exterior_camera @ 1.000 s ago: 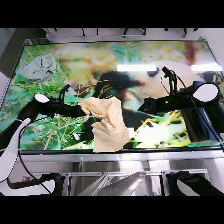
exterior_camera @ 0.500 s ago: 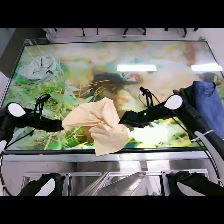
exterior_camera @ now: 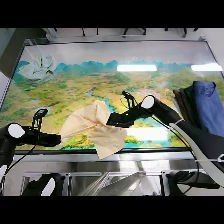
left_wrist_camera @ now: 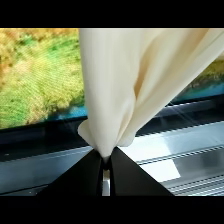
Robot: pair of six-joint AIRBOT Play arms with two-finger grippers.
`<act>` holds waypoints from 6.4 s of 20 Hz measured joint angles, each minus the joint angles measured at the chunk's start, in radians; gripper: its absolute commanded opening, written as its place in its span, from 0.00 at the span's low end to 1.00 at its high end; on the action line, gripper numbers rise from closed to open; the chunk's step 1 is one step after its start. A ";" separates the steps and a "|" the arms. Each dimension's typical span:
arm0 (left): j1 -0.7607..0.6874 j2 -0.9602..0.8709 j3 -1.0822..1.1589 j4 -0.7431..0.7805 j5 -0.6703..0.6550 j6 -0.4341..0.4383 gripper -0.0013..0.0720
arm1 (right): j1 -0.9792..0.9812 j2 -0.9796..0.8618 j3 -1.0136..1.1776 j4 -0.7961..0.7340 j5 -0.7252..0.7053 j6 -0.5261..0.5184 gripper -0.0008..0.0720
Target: Fold the shirts.
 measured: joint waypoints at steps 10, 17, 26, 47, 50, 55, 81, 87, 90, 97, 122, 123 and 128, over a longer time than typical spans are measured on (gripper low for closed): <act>0.000 0.021 -0.013 0.003 0.002 -0.001 0.04 | -0.053 -0.017 0.099 -0.016 0.040 0.023 0.03; 0.000 0.021 -0.013 0.048 -0.032 -0.001 0.04 | -0.417 0.268 0.159 -0.129 0.117 0.066 0.04; -0.001 0.021 0.100 0.097 -0.073 -0.023 0.04 | -0.632 0.111 0.175 0.031 0.150 -0.162 0.04; 0.000 0.021 0.134 0.036 -0.090 -0.027 0.04 | -0.708 0.230 -0.224 -0.132 0.221 -0.270 0.95; 0.000 0.021 0.135 0.029 -0.096 -0.034 0.04 | -0.581 0.235 -0.368 -0.076 0.094 -0.269 0.95; 0.000 0.021 0.135 0.025 -0.111 -0.037 0.04 | -0.396 0.154 -0.435 0.021 -0.106 -0.270 0.84; -0.001 -0.158 1.677 0.028 -0.434 -0.223 0.04 | -0.485 0.716 0.858 -0.426 0.324 0.027 0.03; -0.001 -0.156 1.510 0.025 -0.447 -0.253 0.04 | -0.485 0.583 0.949 -0.477 0.346 0.045 0.04; -0.001 -0.127 1.178 0.024 -0.323 -0.233 0.04 | -0.484 0.467 0.816 -0.496 0.347 0.053 0.04; -0.006 -0.413 0.801 -0.012 -0.050 -0.117 0.04 | -0.444 0.102 0.484 -0.458 0.074 0.020 0.04; 0.256 -0.314 0.090 -0.056 -0.055 -0.005 0.92 | -0.600 0.065 0.420 0.064 0.408 -0.292 0.98; 0.281 -0.340 0.059 -0.074 -0.055 0.028 0.92 | -0.587 0.068 0.419 0.086 0.414 -0.291 0.98; 0.320 -0.465 0.002 -0.206 -0.029 0.138 0.92 | -0.534 0.071 0.418 0.135 0.424 -0.278 0.98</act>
